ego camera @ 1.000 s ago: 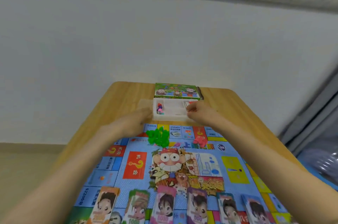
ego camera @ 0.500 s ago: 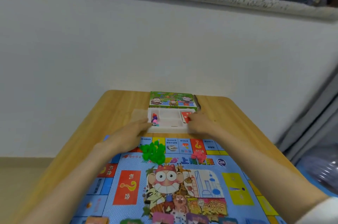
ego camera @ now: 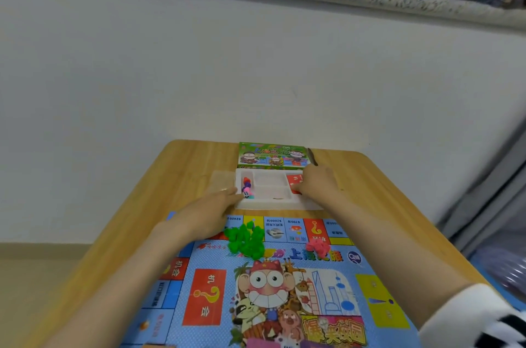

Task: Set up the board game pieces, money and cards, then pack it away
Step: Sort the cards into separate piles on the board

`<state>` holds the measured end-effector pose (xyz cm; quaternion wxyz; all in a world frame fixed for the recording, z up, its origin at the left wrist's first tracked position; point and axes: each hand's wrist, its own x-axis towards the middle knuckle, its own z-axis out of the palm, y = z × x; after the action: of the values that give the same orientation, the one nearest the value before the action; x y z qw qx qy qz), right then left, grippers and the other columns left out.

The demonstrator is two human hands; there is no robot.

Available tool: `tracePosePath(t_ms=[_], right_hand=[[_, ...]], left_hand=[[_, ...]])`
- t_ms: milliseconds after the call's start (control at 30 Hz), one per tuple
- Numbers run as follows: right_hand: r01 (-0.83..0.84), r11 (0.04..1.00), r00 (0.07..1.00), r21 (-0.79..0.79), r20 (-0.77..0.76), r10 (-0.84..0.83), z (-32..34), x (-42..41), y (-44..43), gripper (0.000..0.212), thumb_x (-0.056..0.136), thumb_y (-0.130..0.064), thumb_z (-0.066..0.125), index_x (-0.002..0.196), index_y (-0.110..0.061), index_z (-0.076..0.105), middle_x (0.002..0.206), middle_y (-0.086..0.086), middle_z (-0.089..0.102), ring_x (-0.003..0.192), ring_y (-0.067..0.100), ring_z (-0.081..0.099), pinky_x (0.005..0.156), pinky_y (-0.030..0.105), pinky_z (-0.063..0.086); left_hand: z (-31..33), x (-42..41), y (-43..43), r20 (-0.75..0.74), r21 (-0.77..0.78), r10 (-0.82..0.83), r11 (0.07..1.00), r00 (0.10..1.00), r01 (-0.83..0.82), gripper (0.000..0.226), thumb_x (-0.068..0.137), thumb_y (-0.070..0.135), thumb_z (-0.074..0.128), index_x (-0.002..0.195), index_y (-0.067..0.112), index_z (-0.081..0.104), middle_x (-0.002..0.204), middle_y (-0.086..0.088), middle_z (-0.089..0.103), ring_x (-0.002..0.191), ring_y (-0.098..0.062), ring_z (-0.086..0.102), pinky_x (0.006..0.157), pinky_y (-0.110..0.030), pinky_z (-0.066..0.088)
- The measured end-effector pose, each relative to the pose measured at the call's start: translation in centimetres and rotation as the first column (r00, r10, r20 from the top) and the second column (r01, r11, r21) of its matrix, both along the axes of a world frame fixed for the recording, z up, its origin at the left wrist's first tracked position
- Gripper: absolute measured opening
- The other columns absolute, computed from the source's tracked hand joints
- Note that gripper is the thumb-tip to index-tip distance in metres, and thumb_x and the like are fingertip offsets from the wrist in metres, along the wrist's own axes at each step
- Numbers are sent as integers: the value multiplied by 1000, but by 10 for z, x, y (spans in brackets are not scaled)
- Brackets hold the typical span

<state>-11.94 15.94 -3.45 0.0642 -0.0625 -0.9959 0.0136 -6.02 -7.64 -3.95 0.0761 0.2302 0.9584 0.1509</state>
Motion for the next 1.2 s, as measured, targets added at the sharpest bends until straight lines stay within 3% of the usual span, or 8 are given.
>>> tracePosePath(t_ms=[100,200,333,500,733,867,967,1200], right_hand=[[13,996,995,84,102,-22,8,-3,-8,25,92,-28,49,110,-12,53,114,14,58,104,28,52,72,29,36],[16,995,983,103,182,-35,13,-3,-16,22,93,-18,39,111,-12,51,96,11,55,94,26,49,62,28,34],[55,996,969,76,237,-71,20,-4,-22,34,93,-14,38,124,-7,50,117,10,59,95,24,55,72,29,39],[103,995,955,-2,280,-98,27,-5,-22,35,92,-15,50,125,-5,48,79,4,53,62,15,49,58,28,42],[21,999,982,46,189,-29,23,2,-22,23,88,-3,42,108,-7,53,85,8,54,73,20,49,59,26,38],[76,996,986,-54,154,-67,21,1,-17,15,90,-13,45,104,-12,50,89,5,55,79,20,52,50,23,34],[156,970,978,-185,164,-126,19,0,-15,12,85,-17,54,95,-13,48,93,6,60,87,22,60,58,26,41],[157,980,969,-122,213,-129,19,3,-24,21,94,-16,39,108,-8,52,70,4,43,75,22,49,55,26,36]], left_hand=[[0,0,0,-4,-9,0,1000,1000,0,61,96,0,36,151,22,21,160,4,9,145,-18,16,113,-31,24],[1,1,0,-5,-15,0,1000,1000,0,61,96,-1,36,151,21,22,160,4,9,145,-19,16,113,-32,25],[4,3,1,3,-5,-3,1000,1000,3,59,97,2,37,151,21,23,160,3,9,145,-19,19,112,-33,26],[2,3,1,-10,-12,-8,1000,1000,8,63,94,-3,35,151,21,23,160,3,9,145,-19,16,113,-33,26],[4,4,1,-8,-8,-6,1000,1000,6,64,94,-5,36,151,20,21,160,3,8,146,-19,15,113,-33,24],[3,5,0,-16,-6,-6,1000,1000,6,63,95,-4,36,151,20,21,160,3,9,146,-19,16,113,-33,25],[2,4,0,-16,-15,-15,1000,1000,14,64,94,-4,37,151,20,22,160,3,9,145,-19,17,114,-35,27],[3,5,0,-15,-33,-21,999,1000,21,63,95,-1,39,151,20,21,160,2,9,145,-20,17,114,-36,27]])
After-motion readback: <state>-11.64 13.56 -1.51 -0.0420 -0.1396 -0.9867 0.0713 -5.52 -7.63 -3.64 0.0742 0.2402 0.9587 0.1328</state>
